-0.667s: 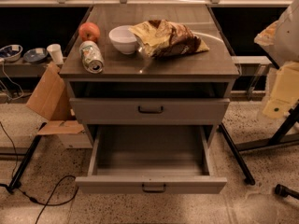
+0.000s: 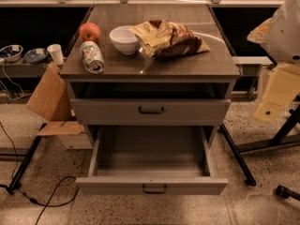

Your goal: Place 7up can into middle drawer

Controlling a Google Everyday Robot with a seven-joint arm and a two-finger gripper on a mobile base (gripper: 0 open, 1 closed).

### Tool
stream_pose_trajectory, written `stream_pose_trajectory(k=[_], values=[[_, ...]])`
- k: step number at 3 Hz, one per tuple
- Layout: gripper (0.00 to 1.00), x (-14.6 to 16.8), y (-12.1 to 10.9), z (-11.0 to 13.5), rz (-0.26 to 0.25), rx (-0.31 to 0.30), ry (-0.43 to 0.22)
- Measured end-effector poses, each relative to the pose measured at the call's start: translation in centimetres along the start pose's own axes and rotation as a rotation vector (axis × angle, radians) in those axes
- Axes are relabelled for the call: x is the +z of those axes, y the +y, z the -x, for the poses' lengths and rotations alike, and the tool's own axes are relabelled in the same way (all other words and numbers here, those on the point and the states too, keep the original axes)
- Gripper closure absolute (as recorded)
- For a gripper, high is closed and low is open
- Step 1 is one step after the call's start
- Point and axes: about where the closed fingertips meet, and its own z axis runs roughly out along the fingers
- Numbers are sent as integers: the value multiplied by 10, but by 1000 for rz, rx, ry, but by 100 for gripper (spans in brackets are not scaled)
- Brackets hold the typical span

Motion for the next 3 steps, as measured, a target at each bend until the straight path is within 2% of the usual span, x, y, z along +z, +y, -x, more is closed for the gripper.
stream_pose_trajectory(k=[1, 2, 3], values=[[0, -11, 18, 50, -32, -76, -40], [0, -12, 32, 127, -49, -194, -84], [0, -3, 35, 168, -26, -252, -128]])
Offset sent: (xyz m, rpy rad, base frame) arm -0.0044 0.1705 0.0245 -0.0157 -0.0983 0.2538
